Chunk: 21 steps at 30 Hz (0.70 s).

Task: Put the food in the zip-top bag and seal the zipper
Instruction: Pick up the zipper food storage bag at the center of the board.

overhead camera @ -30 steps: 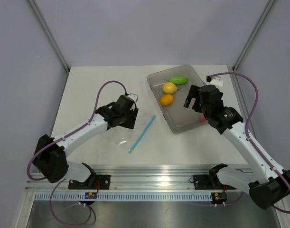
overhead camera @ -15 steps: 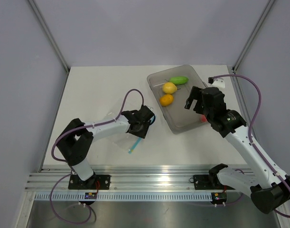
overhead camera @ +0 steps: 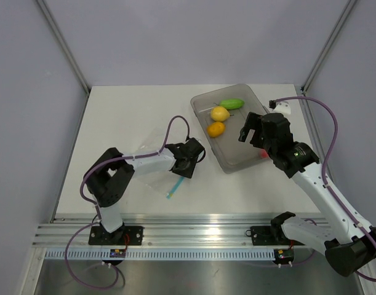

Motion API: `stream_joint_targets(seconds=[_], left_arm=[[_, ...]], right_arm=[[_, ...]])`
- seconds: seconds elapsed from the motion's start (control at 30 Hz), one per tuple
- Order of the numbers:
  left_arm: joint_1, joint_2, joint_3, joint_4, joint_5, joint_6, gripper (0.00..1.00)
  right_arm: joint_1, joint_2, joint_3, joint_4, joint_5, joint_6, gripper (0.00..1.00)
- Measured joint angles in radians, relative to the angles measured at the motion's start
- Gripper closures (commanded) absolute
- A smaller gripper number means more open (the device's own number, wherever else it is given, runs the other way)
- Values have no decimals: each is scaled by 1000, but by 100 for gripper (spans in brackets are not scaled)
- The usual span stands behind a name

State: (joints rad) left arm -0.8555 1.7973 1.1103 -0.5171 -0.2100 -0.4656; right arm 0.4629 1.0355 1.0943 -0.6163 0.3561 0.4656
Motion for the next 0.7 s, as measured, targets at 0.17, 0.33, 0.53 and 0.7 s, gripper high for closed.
stream_joint_targets(seconds=[0.17, 0.33, 0.53, 0.7], left_arm=[[0, 11, 5, 28, 2, -9, 83], [6, 16, 6, 60, 6, -5, 100], [47, 10, -2, 82, 42, -3, 100], [77, -78, -51, 71, 107, -3, 100]], right_arm=[[0, 0, -1, 0, -2, 2, 1], [0, 0, -1, 0, -3, 2, 1], [0, 0, -1, 0, -9, 2, 1], [0, 12, -1, 0, -40, -2, 1]])
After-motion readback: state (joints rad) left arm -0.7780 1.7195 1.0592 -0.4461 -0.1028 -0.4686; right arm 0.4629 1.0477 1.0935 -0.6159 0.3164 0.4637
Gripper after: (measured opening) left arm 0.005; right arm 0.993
